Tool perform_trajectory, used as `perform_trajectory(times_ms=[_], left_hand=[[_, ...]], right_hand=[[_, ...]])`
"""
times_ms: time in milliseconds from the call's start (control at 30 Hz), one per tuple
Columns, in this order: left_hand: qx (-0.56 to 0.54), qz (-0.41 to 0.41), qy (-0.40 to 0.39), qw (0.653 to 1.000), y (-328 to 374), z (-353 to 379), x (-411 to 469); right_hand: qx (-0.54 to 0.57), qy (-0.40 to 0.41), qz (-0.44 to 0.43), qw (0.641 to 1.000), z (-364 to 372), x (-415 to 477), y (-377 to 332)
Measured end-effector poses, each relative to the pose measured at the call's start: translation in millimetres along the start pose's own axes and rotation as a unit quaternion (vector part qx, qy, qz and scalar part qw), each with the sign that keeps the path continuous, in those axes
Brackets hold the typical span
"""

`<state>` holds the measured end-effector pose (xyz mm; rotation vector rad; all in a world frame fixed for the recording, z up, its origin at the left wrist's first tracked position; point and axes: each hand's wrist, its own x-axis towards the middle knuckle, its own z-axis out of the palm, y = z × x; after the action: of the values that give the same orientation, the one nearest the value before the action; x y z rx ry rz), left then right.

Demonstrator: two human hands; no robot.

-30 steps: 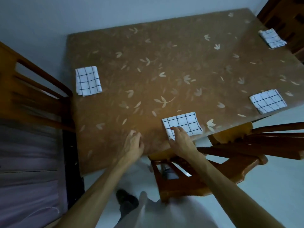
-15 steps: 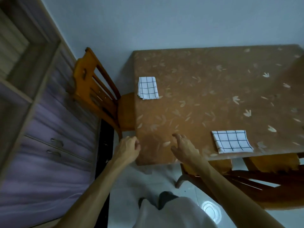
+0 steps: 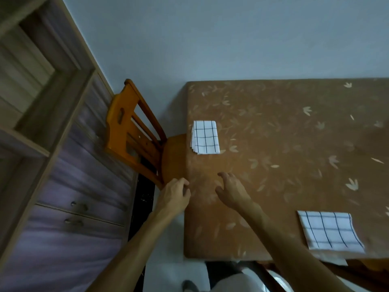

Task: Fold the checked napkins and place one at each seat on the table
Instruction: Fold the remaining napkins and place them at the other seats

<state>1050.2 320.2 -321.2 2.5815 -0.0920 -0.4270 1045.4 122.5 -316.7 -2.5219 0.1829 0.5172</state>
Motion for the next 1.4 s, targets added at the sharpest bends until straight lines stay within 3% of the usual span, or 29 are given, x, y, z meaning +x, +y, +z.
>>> perform_trajectory(times_ms=[400,533,900,1400], left_hand=[[0.054,-0.036,-0.054,0.996,32,26,166],[0.062,-0.082,-0.058,0.993,38,40,204],[0.031,-0.096,-0.001,0.995,34,56,248],[0.074,-0.061,-0.019,0.995,23,30,260]], right_hand=[[0.039,-0.046,-0.005,0.998,-24,162,19],[0.074,-0.047,0.007,0.996,-17,197,27],[0.079,-0.028,-0.018,0.996,-11,241,14],[0.062,-0.029,-0.019,0.998,-25,257,2]])
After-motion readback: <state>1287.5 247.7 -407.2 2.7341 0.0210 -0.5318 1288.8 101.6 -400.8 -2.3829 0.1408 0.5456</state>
